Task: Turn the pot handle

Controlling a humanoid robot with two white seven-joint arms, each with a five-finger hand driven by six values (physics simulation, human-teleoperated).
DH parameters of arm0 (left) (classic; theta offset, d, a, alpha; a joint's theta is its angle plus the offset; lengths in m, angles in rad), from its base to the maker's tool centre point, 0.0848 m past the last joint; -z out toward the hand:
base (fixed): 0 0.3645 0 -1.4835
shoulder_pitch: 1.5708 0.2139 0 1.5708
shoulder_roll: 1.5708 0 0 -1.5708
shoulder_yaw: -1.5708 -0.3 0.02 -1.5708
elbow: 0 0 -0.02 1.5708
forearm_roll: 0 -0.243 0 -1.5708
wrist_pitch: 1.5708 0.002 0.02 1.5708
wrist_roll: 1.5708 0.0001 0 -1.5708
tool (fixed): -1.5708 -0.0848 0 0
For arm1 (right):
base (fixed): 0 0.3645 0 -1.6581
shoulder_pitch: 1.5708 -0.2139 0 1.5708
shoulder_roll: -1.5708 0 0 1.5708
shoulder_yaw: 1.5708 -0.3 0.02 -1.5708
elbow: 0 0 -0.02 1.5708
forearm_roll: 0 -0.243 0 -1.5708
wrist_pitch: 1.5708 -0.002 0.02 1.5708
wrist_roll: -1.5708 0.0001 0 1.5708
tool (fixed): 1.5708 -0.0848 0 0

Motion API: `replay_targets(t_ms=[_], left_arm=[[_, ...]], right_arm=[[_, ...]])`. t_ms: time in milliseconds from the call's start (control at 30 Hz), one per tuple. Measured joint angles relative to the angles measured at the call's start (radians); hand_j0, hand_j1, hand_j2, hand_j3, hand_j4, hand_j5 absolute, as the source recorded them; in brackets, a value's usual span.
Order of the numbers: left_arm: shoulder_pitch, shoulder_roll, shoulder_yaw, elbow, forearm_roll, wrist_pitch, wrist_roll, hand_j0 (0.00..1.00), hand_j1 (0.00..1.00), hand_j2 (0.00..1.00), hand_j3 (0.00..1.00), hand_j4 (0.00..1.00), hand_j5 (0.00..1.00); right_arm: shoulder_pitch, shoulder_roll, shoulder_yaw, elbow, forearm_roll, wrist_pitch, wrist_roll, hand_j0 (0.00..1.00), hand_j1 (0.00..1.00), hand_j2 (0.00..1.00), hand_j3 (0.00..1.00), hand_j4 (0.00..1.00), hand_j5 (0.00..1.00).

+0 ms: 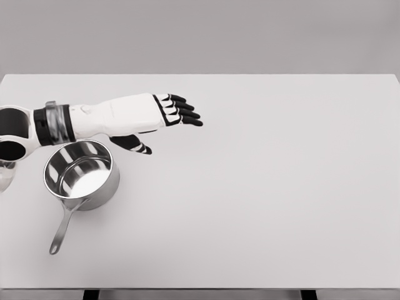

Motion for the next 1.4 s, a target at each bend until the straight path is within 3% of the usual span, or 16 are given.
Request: replay_targets(t_ms=[567, 700, 800, 933, 1133, 1400], left_arm=[[0.029, 0.046, -0.023, -0.072, 0.008, -0.033, 0.000, 1.00, 1.00, 1.00, 1.00, 1.00, 1.00], [0.021, 0.157, -0.056, -0.073, 0.168, -0.033, 0.000, 1.00, 1.00, 1.00, 1.00, 1.00, 1.00], [0.018, 0.251, -0.066, -0.074, 0.224, -0.033, 0.000, 1.00, 1.00, 1.00, 1.00, 1.00, 1.00], [0.029, 0.324, -0.072, -0.074, 0.248, -0.034, 0.000, 1.00, 1.00, 1.00, 1.00, 1.00, 1.00], [0.044, 0.364, -0.075, -0.075, 0.257, -0.033, 0.000, 1.00, 1.00, 1.00, 1.00, 1.00, 1.00], [0.071, 0.472, -0.076, -0.076, 0.258, -0.033, 0.064, 1.00, 1.00, 1.00, 1.00, 1.00, 1.00]], right_arm=[[0.017, 0.000, -0.002, 0.010, -0.005, 0.007, 0.000, 1.00, 1.00, 1.00, 1.00, 1.00, 1.00], [0.017, 0.000, -0.002, 0.010, -0.005, 0.007, 0.000, 1.00, 1.00, 1.00, 1.00, 1.00, 1.00], [0.017, 0.000, -0.002, 0.010, -0.005, 0.007, 0.000, 1.00, 1.00, 1.00, 1.00, 1.00, 1.00], [0.017, 0.000, -0.002, 0.010, -0.005, 0.007, 0.000, 1.00, 1.00, 1.00, 1.00, 1.00, 1.00], [0.017, 0.000, -0.002, 0.010, -0.005, 0.007, 0.000, 1.00, 1.00, 1.00, 1.00, 1.00, 1.00], [0.017, 0.000, -0.002, 0.010, -0.005, 0.007, 0.000, 1.00, 1.00, 1.00, 1.00, 1.00, 1.00]])
